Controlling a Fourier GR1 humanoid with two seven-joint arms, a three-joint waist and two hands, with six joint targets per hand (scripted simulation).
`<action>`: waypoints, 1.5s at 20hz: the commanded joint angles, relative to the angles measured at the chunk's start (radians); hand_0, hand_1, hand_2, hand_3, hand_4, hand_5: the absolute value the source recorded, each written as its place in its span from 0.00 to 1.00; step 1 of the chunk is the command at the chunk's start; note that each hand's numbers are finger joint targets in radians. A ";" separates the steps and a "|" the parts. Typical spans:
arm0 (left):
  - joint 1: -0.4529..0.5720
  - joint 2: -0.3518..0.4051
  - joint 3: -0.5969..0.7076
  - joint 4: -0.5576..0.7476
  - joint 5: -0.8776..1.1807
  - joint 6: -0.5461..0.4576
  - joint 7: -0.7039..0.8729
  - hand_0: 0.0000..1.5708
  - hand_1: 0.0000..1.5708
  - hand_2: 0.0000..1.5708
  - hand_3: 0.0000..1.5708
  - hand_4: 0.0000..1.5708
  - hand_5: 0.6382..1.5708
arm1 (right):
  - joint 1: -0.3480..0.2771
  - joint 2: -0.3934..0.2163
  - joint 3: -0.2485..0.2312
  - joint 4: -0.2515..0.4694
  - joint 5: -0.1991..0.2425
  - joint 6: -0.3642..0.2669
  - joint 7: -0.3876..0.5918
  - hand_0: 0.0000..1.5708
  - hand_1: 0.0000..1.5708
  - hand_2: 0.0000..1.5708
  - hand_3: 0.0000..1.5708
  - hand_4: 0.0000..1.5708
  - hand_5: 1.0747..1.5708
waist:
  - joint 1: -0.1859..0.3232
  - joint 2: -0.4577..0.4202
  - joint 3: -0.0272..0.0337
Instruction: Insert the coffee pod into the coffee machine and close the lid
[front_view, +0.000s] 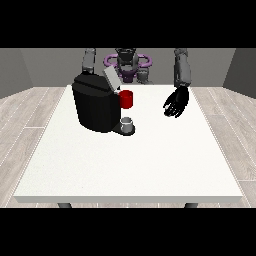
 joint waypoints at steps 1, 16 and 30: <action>0.023 -0.005 -0.061 0.041 -0.092 0.025 -0.015 0.48 0.48 0.61 0.52 0.22 1.00 | -0.007 -0.018 -0.019 0.007 -0.029 0.038 0.029 0.00 0.00 0.00 0.00 0.00 1.00 | -0.002 -0.031 0.0000; -0.103 0.028 -0.022 0.188 -0.174 0.017 -0.092 0.73 0.73 0.80 0.74 0.30 1.00 | -0.020 -0.065 -0.077 0.104 0.007 0.013 -0.065 0.00 0.00 0.00 0.00 0.00 1.00 | -0.003 0.023 -0.0001; -0.232 -0.070 -0.010 0.110 -0.094 -0.312 -0.012 0.89 0.89 0.89 0.85 0.34 1.00 | 0.046 -0.037 -0.077 0.223 0.017 0.001 -0.059 0.00 0.00 0.00 0.00 0.00 1.00 | 0.036 -0.219 0.0007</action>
